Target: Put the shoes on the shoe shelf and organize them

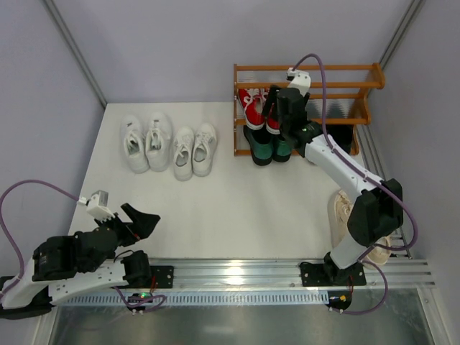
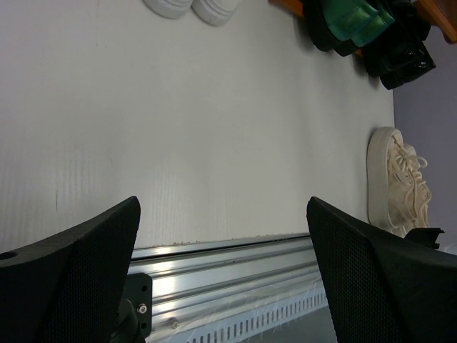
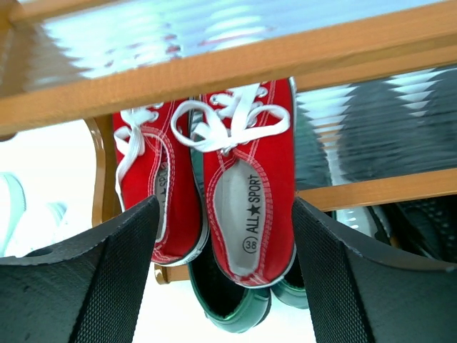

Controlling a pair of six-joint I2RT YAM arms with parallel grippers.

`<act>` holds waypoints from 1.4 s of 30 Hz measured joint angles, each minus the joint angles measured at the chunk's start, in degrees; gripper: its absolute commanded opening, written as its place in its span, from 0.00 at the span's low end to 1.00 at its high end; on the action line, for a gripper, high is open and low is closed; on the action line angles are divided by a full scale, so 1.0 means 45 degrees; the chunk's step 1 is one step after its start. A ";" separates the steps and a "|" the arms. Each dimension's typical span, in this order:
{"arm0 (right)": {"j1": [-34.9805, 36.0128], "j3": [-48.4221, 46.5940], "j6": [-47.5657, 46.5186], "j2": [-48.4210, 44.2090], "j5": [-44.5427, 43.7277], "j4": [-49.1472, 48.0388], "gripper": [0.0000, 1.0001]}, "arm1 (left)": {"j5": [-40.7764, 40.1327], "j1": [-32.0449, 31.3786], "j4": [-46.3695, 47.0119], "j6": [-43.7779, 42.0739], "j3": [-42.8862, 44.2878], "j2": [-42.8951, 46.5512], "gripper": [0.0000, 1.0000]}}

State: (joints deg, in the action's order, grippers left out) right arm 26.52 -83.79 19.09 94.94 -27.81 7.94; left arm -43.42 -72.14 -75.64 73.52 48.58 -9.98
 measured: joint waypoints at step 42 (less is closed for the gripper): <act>0.0053 0.0850 -0.1180 0.0913 -0.0554 -0.0903 0.04 | 0.0019 0.0000 -0.0029 0.0233 0.0000 0.0223 0.95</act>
State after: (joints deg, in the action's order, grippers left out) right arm 26.76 -79.96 13.78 99.04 -30.30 3.88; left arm -43.33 -72.14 -75.77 74.56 48.58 -8.97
